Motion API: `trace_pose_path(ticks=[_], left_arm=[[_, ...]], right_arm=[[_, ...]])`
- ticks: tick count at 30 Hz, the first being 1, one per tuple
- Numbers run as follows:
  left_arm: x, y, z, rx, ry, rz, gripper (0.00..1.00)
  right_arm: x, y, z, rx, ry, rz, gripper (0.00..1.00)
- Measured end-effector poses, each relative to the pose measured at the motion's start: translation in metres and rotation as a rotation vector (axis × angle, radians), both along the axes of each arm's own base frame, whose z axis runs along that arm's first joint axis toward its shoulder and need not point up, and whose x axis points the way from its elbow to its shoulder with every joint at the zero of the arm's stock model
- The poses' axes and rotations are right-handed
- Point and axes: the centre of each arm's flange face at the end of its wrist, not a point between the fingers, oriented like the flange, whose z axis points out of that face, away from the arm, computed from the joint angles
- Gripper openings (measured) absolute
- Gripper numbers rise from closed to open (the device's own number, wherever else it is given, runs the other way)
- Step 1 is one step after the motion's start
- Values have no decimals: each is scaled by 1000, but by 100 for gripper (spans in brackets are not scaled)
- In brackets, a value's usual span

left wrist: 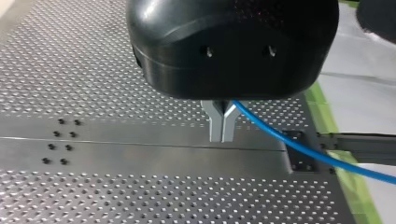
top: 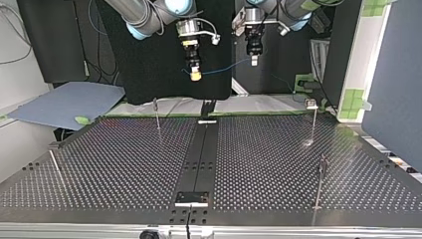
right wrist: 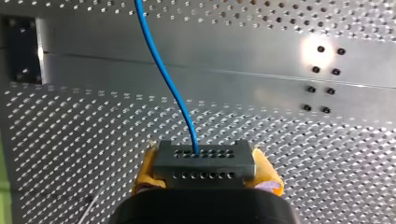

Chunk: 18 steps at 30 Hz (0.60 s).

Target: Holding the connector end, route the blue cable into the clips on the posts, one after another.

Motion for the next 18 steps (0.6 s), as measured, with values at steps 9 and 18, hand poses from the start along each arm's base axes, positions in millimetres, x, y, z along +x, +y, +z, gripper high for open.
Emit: trace_pose_path(ticks=[9, 18], left_arm=[[-3, 2, -2, 18, 28, 0, 0], [-4, -3, 8, -7, 18, -12, 0]], right_arm=[[-6, 6, -7, 53, 64, -6, 0], [-12, 19, -1, 102, 93, -16, 0]])
